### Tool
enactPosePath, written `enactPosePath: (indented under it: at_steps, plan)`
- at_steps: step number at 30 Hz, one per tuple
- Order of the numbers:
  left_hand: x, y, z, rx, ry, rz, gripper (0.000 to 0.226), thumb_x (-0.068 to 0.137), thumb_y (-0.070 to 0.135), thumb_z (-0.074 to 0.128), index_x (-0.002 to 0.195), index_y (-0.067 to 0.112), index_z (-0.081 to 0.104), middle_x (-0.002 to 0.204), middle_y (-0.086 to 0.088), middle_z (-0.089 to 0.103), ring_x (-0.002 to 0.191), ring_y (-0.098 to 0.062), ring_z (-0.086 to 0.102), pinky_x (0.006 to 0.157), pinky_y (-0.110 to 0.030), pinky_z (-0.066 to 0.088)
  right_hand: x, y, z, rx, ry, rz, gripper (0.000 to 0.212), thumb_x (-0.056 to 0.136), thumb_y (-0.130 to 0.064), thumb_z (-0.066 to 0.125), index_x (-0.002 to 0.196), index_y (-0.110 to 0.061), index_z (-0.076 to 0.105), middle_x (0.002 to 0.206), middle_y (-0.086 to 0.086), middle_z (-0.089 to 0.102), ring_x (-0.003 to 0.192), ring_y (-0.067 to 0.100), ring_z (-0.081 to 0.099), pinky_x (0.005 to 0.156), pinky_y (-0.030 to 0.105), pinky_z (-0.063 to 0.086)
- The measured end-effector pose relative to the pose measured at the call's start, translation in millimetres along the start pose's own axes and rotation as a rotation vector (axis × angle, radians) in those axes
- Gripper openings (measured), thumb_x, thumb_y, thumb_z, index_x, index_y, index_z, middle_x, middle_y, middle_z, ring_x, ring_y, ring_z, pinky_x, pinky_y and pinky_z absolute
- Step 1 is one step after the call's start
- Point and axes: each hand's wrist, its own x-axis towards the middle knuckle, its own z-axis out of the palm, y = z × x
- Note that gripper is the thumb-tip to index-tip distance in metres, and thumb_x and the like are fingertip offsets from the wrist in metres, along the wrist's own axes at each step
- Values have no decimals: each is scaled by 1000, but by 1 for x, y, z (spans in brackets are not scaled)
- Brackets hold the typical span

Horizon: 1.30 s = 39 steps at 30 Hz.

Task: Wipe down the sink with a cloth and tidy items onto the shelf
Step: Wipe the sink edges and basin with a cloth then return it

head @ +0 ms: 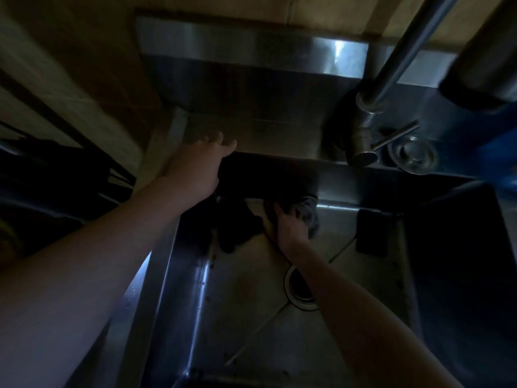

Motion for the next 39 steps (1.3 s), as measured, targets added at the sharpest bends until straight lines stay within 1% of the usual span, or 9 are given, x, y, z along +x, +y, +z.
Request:
enactPosePath:
  at_steps: [6, 11, 13, 15, 20, 24, 28, 32, 39]
  plan:
    - [0, 8, -8, 51, -2, -13, 74, 80, -5, 55, 145, 22, 30, 154, -13, 24, 135, -36, 33, 105, -48, 38, 7, -8, 4, -295, 0, -153, 63, 96, -21, 37, 150, -34, 6, 150, 20, 19, 127, 46, 36, 94, 52, 41]
    - [-1, 11, -9, 73, 25, -7, 72, 80, -4, 56, 143, 23, 34, 151, -13, 30, 129, -38, 41, 98, -44, 40, 14, -9, 4, -311, -16, -170, 61, 96, -27, 38, 148, -38, 9, 152, 15, 16, 129, 44, 33, 95, 52, 40]
    - [-1, 10, -9, 60, 42, -10, 70, 79, -5, 55, 141, 23, 38, 149, -13, 34, 125, -38, 45, 96, -45, 42, 11, 2, 2, -262, -15, -132, 62, 94, -32, 43, 148, -36, 13, 151, 16, 18, 130, 44, 31, 100, 53, 36]
    - [-1, 9, -8, 44, 39, -13, 70, 79, -6, 54, 141, 22, 39, 150, -14, 34, 125, -39, 45, 98, -45, 41, 5, 20, -2, -178, 23, -53, 63, 90, -22, 46, 147, -33, 21, 148, 16, 21, 130, 44, 30, 101, 53, 36]
    - [-2, 9, -9, 17, 25, -30, 70, 80, -7, 54, 142, 22, 38, 151, -15, 30, 129, -39, 41, 102, -45, 39, -15, 89, -9, -49, 97, 142, 64, 88, -12, 46, 144, -33, 24, 148, 15, 19, 131, 45, 29, 93, 54, 44]
    - [-3, 10, -10, 3, 17, -42, 70, 81, -8, 53, 142, 21, 36, 152, -15, 29, 129, -38, 40, 102, -45, 39, -18, 115, -10, 81, 138, 217, 58, 90, -10, 47, 144, -27, 31, 154, 16, 17, 137, 45, 23, 105, 52, 36]
    - [-2, 10, -8, -4, 20, -36, 68, 83, -6, 54, 143, 21, 35, 152, -14, 28, 130, -38, 39, 105, -45, 39, -8, 87, -3, 103, 99, 135, 64, 89, -14, 48, 146, -30, 27, 154, 16, 20, 140, 47, 14, 113, 52, 22]
    - [-1, 9, -7, -11, 25, -41, 68, 84, -4, 56, 143, 22, 35, 153, -13, 27, 133, -36, 37, 107, -45, 37, 0, 49, 10, 100, 35, 89, 61, 95, -24, 39, 146, -47, 14, 158, 8, 12, 142, 49, -3, 110, 65, 17]
    - [-1, 9, -6, -8, 36, -39, 72, 80, -8, 55, 142, 22, 35, 153, -13, 27, 132, -36, 38, 107, -43, 36, 1, 26, 26, -99, -72, -214, 51, 97, -38, 38, 143, -49, 21, 158, 0, 14, 142, 48, 1, 111, 64, 12]
